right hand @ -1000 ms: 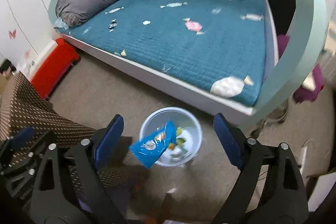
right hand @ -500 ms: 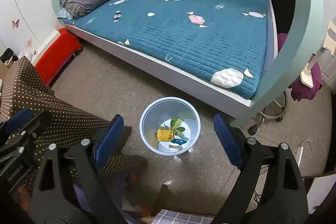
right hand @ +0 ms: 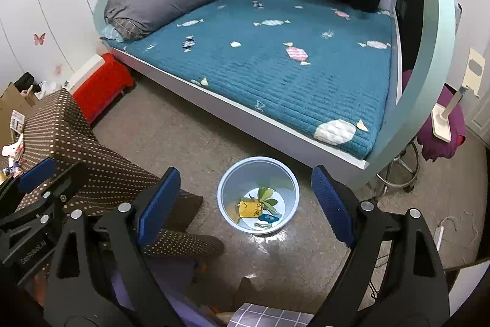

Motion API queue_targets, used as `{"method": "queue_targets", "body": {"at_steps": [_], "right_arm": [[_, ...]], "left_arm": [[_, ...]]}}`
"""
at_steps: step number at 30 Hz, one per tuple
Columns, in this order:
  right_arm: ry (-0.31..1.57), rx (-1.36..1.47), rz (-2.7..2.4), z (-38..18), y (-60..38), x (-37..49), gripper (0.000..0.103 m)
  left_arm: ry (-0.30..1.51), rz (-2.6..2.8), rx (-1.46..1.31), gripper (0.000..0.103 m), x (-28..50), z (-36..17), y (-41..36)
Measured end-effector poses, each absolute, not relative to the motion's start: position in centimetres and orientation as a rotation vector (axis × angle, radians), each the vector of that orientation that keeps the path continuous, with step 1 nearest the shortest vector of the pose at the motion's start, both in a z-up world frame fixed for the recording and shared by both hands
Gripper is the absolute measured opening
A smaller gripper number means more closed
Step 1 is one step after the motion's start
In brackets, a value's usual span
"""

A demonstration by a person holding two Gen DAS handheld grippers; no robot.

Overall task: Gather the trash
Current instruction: 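Move both grippers back over the trash on the table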

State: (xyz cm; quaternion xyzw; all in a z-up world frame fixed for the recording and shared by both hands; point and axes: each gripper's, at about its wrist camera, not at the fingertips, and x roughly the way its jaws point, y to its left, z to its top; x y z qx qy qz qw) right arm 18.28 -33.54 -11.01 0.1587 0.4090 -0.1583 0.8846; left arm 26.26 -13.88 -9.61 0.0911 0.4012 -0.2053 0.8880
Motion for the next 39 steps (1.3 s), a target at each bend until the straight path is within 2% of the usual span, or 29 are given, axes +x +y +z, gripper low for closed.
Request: {"method": "queue_targets", "body": {"at_steps": [17,39], "right_arm": [[0.784,0.245,-0.166,-7.1,-25.5,19.8,0.086],[0.828,0.039,0.161,-6.3,-10.3,25.2,0.087]], "left_arm": [[0.748,-0.281,0.097,0.075,24.7,-5.6,-4.8],[0.767,0.035,-0.031,0.087,25.5,-5.4,12.5]]}}
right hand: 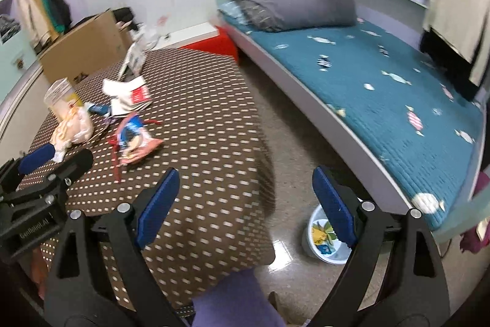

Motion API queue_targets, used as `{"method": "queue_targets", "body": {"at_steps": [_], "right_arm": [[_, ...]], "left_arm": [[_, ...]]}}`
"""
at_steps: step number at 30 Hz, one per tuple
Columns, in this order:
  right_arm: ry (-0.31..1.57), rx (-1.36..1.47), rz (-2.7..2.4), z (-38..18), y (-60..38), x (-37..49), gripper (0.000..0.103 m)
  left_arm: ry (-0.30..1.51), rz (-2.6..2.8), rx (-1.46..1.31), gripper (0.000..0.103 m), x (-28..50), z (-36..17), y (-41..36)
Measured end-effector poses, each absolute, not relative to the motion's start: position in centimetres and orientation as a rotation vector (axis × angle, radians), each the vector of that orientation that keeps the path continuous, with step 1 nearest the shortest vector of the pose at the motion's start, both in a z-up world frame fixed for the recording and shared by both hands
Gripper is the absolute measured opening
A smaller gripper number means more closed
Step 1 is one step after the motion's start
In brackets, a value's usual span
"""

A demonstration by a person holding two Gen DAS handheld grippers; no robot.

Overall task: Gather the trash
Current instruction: 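Move both grippers back over the trash on the table, then grasp the white-orange plastic bag with the left gripper while the right gripper grasps the pink-blue snack packet, then carry the plastic bag and snack packet over the blue bucket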

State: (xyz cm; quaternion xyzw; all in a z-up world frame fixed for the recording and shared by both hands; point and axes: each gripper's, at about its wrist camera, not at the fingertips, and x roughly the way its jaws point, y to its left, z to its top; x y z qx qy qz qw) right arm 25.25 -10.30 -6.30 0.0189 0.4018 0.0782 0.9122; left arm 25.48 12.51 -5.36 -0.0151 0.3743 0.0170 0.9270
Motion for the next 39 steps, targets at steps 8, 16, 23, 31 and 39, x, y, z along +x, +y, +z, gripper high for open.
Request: {"method": "queue_targets", "body": {"at_steps": [8,16,23,31,39], "right_arm": [[0.87,0.008,0.259,-7.0,-5.4,28.1,0.087],[0.907,-0.055,0.33,-8.3,-1.1,31.1,0.087],[0.935,-0.107,0.35,-9.9,0.9,32.8,0.086],[0.927,-0.108,0.4,-10.3,1.3,33.2,0.052],[0.939,-0.039,0.405,-10.0,0.1,32.6,0.029]], "left_arm": [[0.801,0.118,-0.051,0.089,26.3,-6.1,18.9],[0.87,0.148,-0.055,0.089,27.9,-7.4,24.1],[0.913,0.091,0.024,0.089,30.5,-8.3,25.5],[0.948,0.01,0.023,0.089,32.8,-10.1,26.0],[0.934,0.032,-0.001,0.056,31.7,-9.9,25.2]]}}
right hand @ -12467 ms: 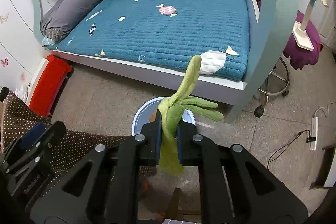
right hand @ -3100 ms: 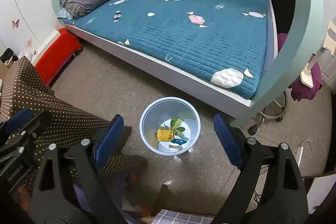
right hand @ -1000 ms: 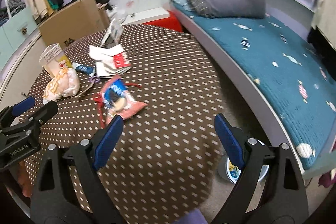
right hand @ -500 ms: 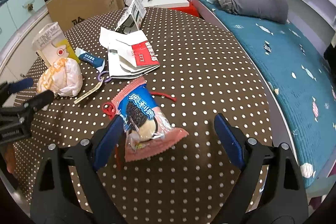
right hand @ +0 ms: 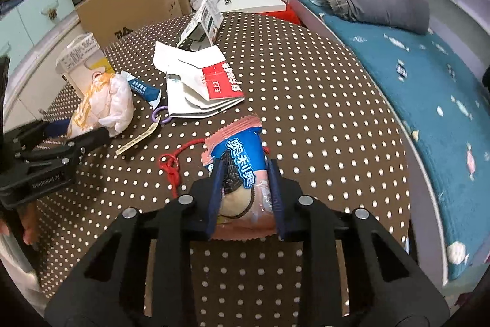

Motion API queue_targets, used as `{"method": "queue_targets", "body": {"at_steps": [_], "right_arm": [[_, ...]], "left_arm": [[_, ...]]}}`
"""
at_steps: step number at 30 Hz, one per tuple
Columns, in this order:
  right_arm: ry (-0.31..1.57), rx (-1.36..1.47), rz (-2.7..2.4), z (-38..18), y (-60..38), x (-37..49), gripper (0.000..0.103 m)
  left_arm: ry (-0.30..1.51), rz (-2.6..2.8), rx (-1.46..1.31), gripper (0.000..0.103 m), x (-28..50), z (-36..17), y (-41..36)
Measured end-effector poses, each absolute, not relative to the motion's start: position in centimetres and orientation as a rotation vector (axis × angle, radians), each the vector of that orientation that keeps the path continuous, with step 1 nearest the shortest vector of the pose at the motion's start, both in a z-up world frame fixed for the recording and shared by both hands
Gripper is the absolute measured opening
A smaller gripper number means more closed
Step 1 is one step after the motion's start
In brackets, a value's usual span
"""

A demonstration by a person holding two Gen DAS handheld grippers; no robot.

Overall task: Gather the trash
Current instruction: 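Carry the plastic bag and snack packet over the blue bucket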

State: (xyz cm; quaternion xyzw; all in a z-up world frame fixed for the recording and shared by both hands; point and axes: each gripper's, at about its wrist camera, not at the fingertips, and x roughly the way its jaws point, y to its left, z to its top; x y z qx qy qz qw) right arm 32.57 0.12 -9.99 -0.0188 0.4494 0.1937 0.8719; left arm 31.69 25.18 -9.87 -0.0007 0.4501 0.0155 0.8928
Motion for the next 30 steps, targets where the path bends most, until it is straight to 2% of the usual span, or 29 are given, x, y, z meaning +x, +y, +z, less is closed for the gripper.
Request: {"method": "queue_targets", "body": {"at_steps": [14,30], "right_arm": [[0.91,0.055,0.333,-8.6,-5.8,29.7,0.028],[0.882,0.182,0.19,-7.9,-15.6,27.4,0.028]], "left_arm": [[0.881,-0.021,-0.012,0.055,28.0,-8.1,19.2],[0.885,-0.202,0.012,0.055,29.0,-7.5,8.0]]}}
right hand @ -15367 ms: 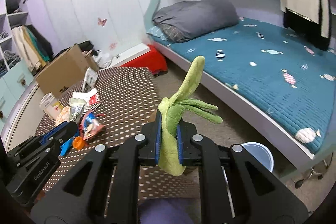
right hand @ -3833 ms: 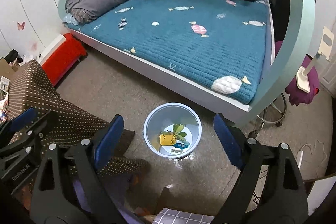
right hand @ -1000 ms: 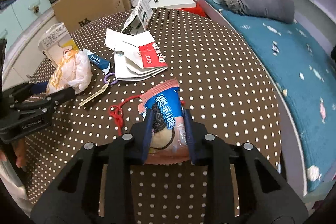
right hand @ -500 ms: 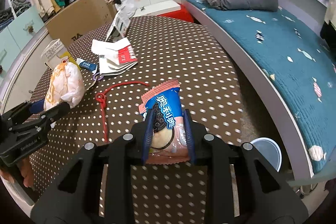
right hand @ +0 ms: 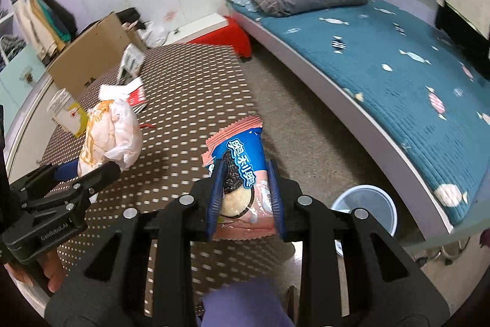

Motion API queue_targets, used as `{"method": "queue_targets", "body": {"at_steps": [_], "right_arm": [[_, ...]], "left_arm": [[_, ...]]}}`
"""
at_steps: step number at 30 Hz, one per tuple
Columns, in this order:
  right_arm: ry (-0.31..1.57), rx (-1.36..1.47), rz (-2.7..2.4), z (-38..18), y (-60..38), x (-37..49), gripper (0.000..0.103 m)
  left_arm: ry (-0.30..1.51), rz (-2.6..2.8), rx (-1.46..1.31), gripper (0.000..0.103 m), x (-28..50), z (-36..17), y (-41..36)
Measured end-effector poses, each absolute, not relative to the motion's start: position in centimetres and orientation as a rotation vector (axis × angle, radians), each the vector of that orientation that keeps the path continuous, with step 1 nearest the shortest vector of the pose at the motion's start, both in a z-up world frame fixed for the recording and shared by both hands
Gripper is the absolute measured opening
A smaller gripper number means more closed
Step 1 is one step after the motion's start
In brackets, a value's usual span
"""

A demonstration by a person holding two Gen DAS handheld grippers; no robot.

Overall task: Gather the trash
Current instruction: 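Carry the plastic bag and snack packet over the blue bucket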

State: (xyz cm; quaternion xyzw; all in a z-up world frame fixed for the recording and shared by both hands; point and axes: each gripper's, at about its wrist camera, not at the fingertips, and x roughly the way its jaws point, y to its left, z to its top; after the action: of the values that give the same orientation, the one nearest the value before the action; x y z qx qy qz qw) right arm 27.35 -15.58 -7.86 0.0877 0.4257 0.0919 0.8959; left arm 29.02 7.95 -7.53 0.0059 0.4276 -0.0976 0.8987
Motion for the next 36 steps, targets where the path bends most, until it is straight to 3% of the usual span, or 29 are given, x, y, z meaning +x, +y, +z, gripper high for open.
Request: {"method": "queue_targets", "body": {"at_steps": [16,36], "right_arm": [[0.879,0.335,-0.069,-9.6,-28.8,24.3,0.028],[0.957,0.49,-0.358,-15.2,-42.3,20.2,0.028]], "left_arm": [[0.915,-0.426,0.153,0.055,30.0,-8.9,-7.1],[1.026,-0.602,0.287,0.056,30.5,-14.5,-23.0]]}}
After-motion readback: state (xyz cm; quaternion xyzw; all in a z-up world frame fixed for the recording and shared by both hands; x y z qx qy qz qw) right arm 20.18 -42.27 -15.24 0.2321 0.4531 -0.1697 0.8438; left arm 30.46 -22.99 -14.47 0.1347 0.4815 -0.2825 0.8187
